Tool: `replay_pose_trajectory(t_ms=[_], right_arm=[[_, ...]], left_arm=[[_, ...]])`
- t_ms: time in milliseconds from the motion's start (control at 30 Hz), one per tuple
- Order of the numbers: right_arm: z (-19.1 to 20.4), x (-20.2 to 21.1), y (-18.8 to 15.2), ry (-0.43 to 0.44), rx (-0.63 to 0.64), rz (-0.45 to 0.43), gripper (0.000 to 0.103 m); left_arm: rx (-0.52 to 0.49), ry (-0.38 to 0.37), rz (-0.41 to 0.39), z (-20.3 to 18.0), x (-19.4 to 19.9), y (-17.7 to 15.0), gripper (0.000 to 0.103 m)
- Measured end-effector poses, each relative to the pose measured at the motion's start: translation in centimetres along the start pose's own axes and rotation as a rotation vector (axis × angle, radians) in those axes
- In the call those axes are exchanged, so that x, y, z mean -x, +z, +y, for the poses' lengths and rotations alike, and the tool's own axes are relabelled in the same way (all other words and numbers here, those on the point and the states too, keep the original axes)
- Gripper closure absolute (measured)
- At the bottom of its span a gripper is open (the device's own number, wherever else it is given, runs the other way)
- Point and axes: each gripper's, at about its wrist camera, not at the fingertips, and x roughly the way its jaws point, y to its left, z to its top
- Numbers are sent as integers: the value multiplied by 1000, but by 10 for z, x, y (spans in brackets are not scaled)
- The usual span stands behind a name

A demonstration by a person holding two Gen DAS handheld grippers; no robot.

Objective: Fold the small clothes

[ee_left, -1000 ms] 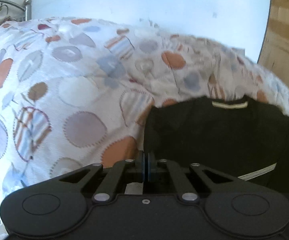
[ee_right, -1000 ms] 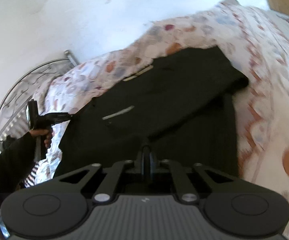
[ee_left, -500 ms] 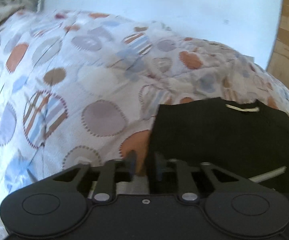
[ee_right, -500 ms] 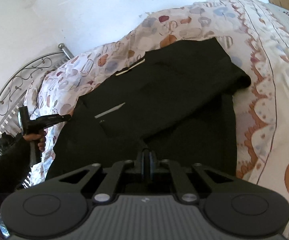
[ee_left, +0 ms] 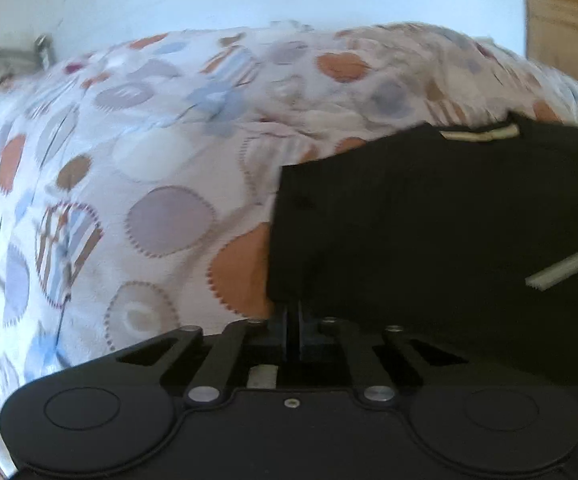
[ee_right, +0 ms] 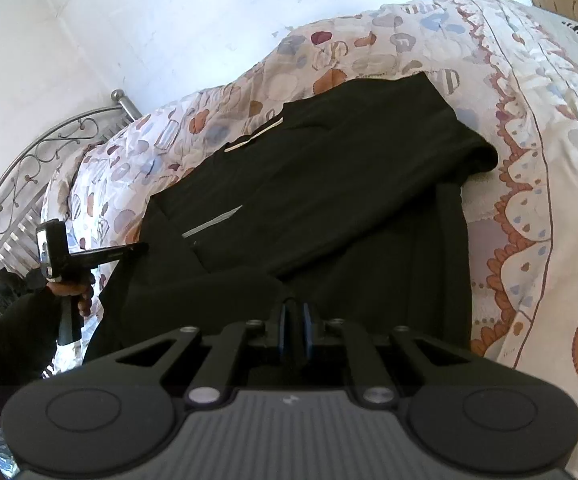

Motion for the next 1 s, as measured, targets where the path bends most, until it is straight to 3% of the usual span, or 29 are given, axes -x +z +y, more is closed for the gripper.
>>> replay_pose_trajectory(t_ms=[200, 300, 367, 400, 433, 467, 567, 600, 633, 733, 800, 1000], right_arm=[[-17, 9, -3, -109, -37, 66, 91], [-23, 19, -9, -114, -55, 74, 94], [-21, 28, -12, -85, -49, 55, 92], [-21, 32, -13, -75, -45, 44, 89], [-19, 35, -13, -70, -35, 32, 73], [-16, 37, -13, -67, -18, 20, 55], [-8, 33, -6, -64, 23, 9, 33], [-4, 29, -3, -73, 38, 15, 31], [-1, 23, -2, -87, 57, 27, 27], [7, 10, -6, -96, 87, 55, 28], [12, 6, -12, -83, 89, 57, 33], [21, 5, -19, -74, 122, 42, 37]], left_arm=[[28, 45, -9, 2, 0, -3, 100], [60, 58, -11, 2, -2, -1, 99], [92, 62, -19, 3, 4, 1, 89], [102, 60, -21, 3, 8, 1, 77], [105, 54, -21, 3, 13, 0, 66], [102, 48, -26, 2, 20, 0, 63], [53, 44, -68, -6, 45, -4, 39], [39, 32, -89, -10, 55, -4, 28], [17, 2, -114, -16, 64, -5, 25], [-67, -93, -142, -41, 80, 0, 25], [-131, -167, -147, -64, 82, 5, 25], [-370, -312, -99, -124, 49, 9, 24]])
